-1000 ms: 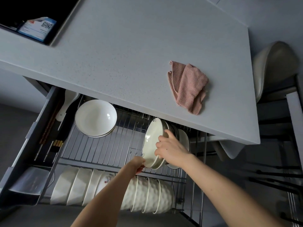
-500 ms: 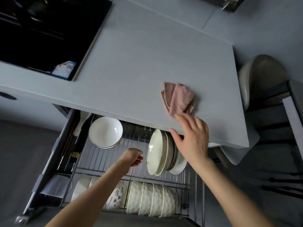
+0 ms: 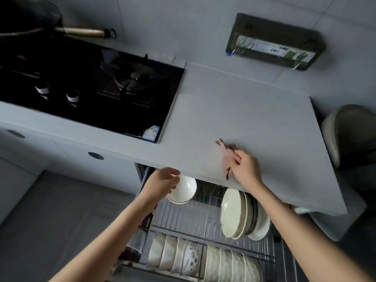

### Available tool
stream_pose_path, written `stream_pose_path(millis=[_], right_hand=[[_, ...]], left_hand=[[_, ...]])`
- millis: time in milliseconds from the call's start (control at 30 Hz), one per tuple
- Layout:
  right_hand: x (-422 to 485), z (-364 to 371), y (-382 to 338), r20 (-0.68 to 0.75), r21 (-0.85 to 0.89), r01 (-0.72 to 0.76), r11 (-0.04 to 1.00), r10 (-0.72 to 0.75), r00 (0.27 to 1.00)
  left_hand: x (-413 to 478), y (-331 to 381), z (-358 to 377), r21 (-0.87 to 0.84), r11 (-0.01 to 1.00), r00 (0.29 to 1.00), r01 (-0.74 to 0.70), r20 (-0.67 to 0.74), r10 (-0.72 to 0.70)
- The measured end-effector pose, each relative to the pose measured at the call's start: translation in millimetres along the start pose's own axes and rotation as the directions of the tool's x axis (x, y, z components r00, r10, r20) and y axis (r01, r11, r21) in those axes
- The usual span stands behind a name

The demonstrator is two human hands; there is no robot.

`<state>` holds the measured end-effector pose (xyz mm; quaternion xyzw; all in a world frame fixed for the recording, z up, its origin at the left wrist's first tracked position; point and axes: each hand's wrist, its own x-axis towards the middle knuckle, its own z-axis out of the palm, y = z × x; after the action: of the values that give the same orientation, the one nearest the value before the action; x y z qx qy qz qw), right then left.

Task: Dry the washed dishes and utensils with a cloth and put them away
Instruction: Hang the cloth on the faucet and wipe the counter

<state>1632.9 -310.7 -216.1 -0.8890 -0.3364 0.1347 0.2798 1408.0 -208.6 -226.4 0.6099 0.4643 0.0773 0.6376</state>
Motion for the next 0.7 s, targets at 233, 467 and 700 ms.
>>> stream_pose_path(millis=[233,467,700], right_hand=[[-28.9,18.2,-133.7,0.394,0.398,0.021,0.917,-0.191,0.899],[-27.5,38.5,-218.3,0.549,0.565,0.004,0.825,-0.379,0.745],[-3.0,65.2,-276.7,0.516,0.637,-0.037,0.770,-0.390,0.762]], left_hand=[[2.5,4.4,-86.3,0.252,0.938,0.969,-0.239,0.003,0.246],[-10.0,-0.5,-151.8,0.183,0.949,0.955,-0.258,-0.102,0.279],[-39.6,15.4,-180.2,0.198,0.929,0.886,-0.313,-0.291,0.361]])
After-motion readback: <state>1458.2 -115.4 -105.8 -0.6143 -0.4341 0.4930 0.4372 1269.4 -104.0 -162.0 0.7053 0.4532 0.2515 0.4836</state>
